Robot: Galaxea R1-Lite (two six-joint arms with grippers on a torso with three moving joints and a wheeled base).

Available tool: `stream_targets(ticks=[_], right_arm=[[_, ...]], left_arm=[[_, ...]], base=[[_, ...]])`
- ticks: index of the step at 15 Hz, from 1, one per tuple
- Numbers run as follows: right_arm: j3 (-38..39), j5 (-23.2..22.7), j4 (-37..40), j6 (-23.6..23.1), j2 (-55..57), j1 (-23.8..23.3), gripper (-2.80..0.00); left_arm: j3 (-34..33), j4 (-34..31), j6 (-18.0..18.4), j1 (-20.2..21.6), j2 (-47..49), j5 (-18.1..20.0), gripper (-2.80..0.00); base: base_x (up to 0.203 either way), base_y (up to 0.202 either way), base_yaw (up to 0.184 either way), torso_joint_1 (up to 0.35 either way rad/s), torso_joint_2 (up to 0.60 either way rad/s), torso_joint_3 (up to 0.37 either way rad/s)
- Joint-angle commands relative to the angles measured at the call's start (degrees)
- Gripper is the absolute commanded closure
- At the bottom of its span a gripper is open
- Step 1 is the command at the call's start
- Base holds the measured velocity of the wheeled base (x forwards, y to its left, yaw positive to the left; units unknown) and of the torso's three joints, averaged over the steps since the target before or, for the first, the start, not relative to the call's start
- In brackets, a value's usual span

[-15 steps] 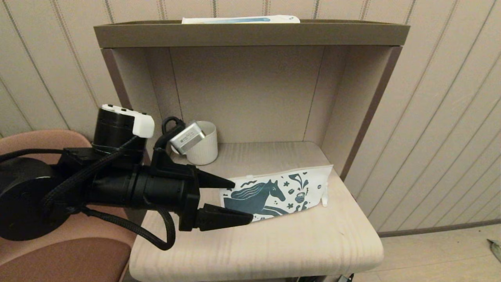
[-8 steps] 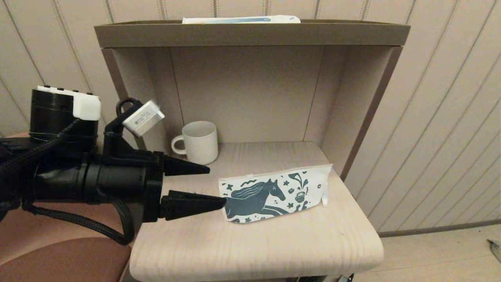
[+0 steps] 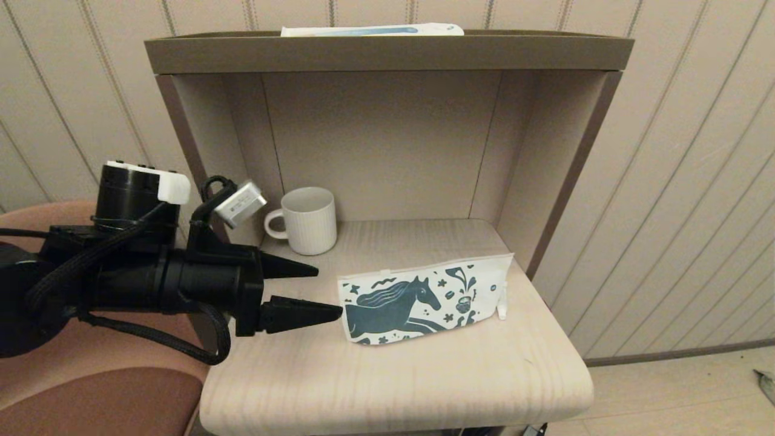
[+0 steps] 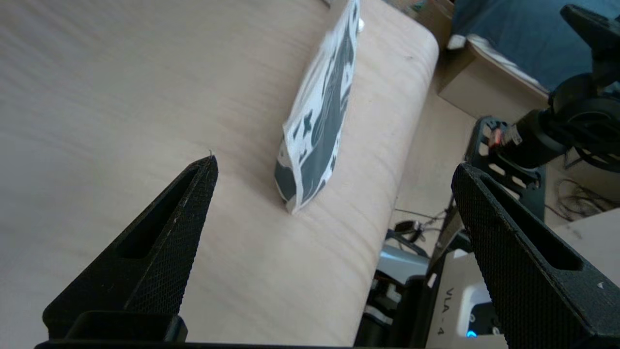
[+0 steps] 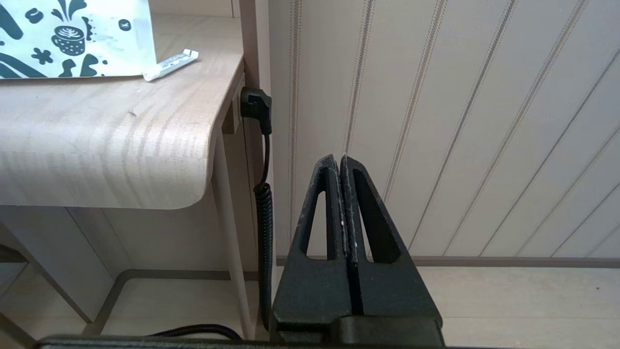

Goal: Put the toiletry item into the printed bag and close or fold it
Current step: Pick up the storage bag

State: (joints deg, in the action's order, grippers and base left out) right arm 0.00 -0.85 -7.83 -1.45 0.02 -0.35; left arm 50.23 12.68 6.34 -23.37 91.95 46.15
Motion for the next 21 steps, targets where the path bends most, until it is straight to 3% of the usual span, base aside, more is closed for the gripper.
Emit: stream_targets(ticks=[1,8,15,21], right_arm=[[0.0,-0.03,-0.08,-0.05,-0.02,0.0,0.0],[0.0,-0.03,-0.08,0.04,-0.02,0.0,0.0],[0.0,-0.03,-0.17,0.04,-0.02,0.0,0.0],[0.0,-0.03,-0.14,0.04,-0.02,0.0,0.0]], left_arm=[[-0.21,0.83,-0.02,-0.01,2.83,0.9,-2.8],[2.3,2.7,-0.36,-0.24,7.22,4.27,-2.8],[6.81,2.61,-0.62,-5.81,11.6,4.21,-2.8],[7.91,2.44,-0.45,-6.95,13.26,4.12,-2.8]], base=[[0.0,0.0,0.0,0.0,0.0,0.0],[0.0,0.0,0.0,0.0,0.0,0.0],[0.0,0.0,0.0,0.0,0.0,0.0],[0.0,0.0,0.0,0.0,0.0,0.0]])
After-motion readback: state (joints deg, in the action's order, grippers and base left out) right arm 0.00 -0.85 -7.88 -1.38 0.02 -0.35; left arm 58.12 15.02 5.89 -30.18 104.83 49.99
